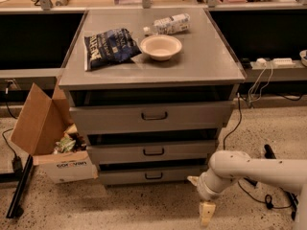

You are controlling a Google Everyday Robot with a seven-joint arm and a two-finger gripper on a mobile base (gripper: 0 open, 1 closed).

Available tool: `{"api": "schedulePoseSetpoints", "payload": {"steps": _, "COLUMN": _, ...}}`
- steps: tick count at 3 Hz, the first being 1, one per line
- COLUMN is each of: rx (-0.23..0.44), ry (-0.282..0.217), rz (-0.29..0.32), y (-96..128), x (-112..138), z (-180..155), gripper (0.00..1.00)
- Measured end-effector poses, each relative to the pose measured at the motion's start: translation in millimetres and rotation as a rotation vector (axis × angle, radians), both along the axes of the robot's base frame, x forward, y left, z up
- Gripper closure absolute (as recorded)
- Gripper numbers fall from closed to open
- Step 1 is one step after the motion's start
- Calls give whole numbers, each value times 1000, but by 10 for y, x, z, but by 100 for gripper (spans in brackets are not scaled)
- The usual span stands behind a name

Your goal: Open bottom drawer

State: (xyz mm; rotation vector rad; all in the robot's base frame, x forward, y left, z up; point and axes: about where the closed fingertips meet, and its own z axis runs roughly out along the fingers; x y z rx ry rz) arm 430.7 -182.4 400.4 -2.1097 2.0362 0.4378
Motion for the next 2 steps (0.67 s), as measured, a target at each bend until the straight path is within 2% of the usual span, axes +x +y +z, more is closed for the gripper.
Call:
{"api": "schedulePoseSetpoints", "payload": {"steps": 1, "rx": 39, "ry": 1, "rz": -19, "y": -29, "x": 222, "z": -431, "gripper": 0}}
{"api": "schedulePoseSetpoints", "payload": {"steps": 2, "rx": 105, "ry": -10, "rz": -60, "y": -38, "x": 573, "z": -913, "gripper": 0}}
